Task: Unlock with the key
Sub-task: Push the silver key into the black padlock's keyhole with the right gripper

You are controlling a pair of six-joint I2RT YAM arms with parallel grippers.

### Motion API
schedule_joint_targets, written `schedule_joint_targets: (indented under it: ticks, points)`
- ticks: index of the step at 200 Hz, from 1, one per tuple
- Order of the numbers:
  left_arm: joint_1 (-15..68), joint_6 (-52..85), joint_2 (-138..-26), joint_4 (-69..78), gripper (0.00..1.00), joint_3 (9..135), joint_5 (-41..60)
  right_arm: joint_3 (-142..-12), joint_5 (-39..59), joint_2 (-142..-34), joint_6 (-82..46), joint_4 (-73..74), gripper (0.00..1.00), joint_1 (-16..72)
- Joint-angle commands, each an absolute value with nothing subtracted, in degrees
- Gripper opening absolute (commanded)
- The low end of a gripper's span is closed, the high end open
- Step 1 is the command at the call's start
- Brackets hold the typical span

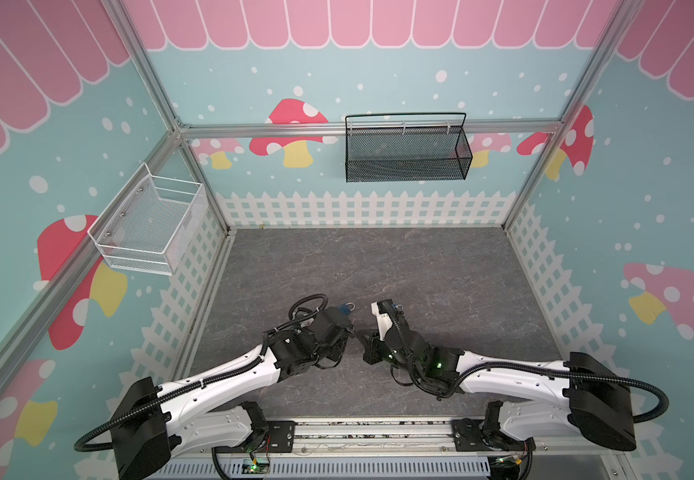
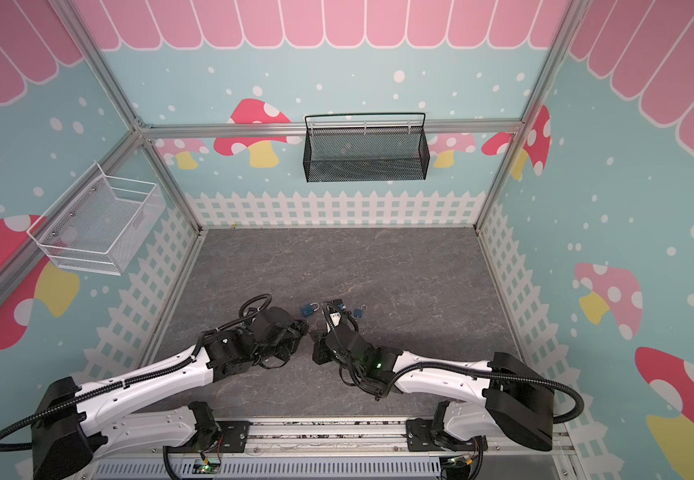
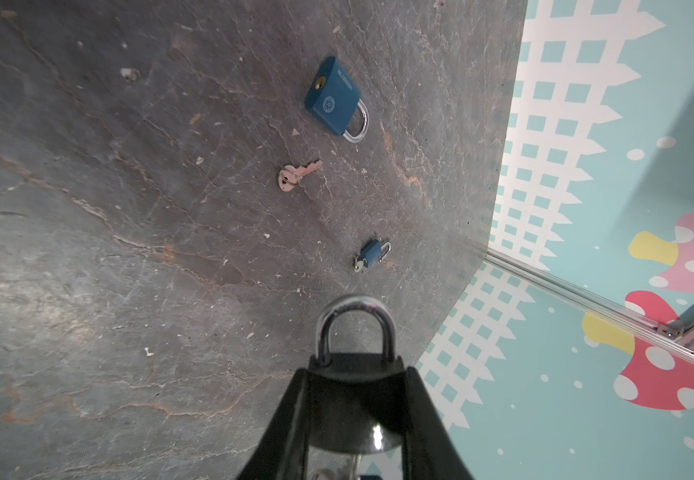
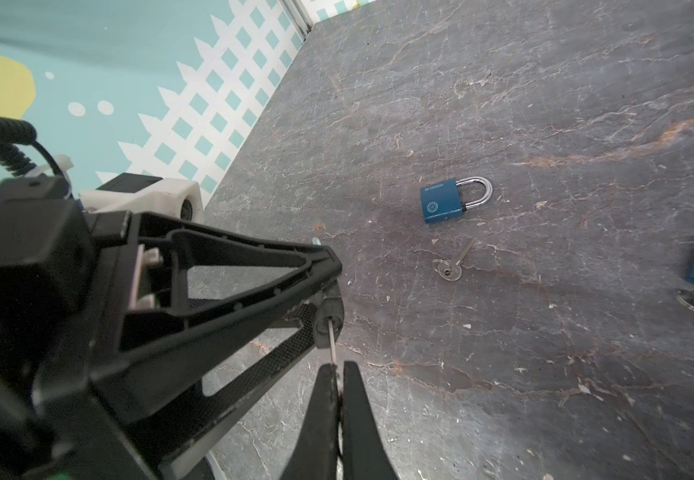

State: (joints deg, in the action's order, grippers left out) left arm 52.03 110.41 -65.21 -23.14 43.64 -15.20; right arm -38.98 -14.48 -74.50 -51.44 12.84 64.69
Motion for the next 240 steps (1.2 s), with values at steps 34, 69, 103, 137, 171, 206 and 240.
schedule_joint_targets:
  ticks: [34,69,103,137,171,206,240]
  points:
    - [51.94,111.99,-63.91,-22.02,0.00,43.54,-14.85,-43.40,-17.49,-77.14,-50.54,9.81,0.00,65.23]
    - [51.97,111.15,-63.72,-21.58,0.00,44.28,-14.21,-44.60,-14.22,-78.98,-49.45,11.10,0.00,65.26]
    - [52.03,110.27,-64.30,-20.52,0.00,45.08,-12.93,-45.44,-9.11,-79.01,-48.22,15.03,0.00,65.22]
    - [52.11,106.99,-65.23,-21.69,0.00,46.54,-12.13,-48.62,-11.96,-79.67,-45.78,10.53,0.00,65.30]
    - [52.64,106.64,-65.89,-22.77,0.00,46.43,-10.62,-49.31,-14.28,-77.55,-44.86,9.62,0.00,65.07]
    - [52.90,109.40,-65.00,-20.34,0.00,44.80,-9.79,-50.71,-9.68,-78.52,-45.84,10.15,0.00,65.17]
    - [53.26,113.13,-64.21,-15.28,0.00,43.00,-7.96,-50.61,-14.49,-79.54,-44.15,8.73,0.00,65.36]
